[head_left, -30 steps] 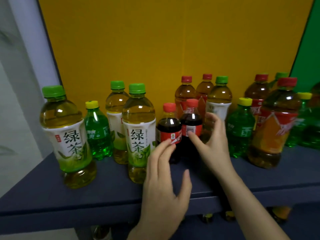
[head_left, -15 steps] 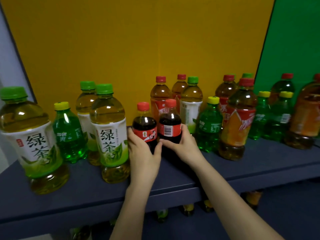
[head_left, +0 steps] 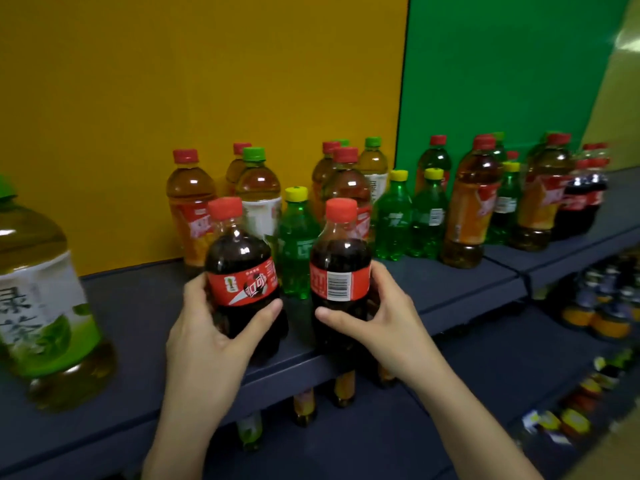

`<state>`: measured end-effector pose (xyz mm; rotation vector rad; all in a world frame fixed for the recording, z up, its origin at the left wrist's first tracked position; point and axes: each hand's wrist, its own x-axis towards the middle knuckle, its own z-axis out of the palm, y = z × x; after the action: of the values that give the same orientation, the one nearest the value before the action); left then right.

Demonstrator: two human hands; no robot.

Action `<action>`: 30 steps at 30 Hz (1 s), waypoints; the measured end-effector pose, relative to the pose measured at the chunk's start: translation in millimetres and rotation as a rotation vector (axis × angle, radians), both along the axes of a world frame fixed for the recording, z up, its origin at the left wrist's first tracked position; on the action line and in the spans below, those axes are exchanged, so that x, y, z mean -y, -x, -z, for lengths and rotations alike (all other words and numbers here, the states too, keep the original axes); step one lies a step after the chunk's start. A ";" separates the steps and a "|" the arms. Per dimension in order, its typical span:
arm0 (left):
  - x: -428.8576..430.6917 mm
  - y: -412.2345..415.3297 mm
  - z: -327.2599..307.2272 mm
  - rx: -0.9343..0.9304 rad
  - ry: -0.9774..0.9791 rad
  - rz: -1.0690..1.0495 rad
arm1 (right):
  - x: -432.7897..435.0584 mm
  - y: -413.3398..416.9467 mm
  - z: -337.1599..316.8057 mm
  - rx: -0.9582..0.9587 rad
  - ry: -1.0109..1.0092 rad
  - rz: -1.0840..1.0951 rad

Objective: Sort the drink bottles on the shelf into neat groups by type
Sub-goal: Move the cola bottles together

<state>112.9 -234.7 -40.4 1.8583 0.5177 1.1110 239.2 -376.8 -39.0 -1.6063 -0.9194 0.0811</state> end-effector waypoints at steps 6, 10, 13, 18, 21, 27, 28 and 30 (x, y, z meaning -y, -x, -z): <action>65.9 -64.5 -6.9 0.021 -0.012 0.128 | 82.6 -53.4 1.4 -0.021 -0.002 0.122; 113.6 -114.7 -2.4 0.024 -0.028 0.198 | 138.6 -94.1 5.5 -0.025 0.001 0.203; 147.2 -149.8 6.1 0.030 -0.033 0.248 | 177.2 -122.4 11.1 -0.018 -0.003 0.256; 198.1 -203.4 9.2 0.002 -0.011 0.341 | 228.7 -165.5 16.1 -0.017 -0.006 0.354; 223.9 -238.2 11.6 -0.011 -0.017 0.398 | 255.9 -192.3 18.2 -0.026 -0.016 0.397; 271.6 -312.3 16.8 -0.025 -0.042 0.463 | 302.0 -250.7 20.0 -0.006 -0.019 0.480; 278.3 -324.9 18.1 -0.029 -0.042 0.463 | 308.0 -261.7 20.0 -0.003 -0.018 0.492; 293.1 -356.0 21.3 -0.031 -0.050 0.458 | 322.1 -289.4 20.1 0.009 -0.020 0.510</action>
<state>468.9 -527.8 -61.7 1.9123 0.0693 0.7929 528.6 -698.9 -59.0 -1.7767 -0.4923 -0.2894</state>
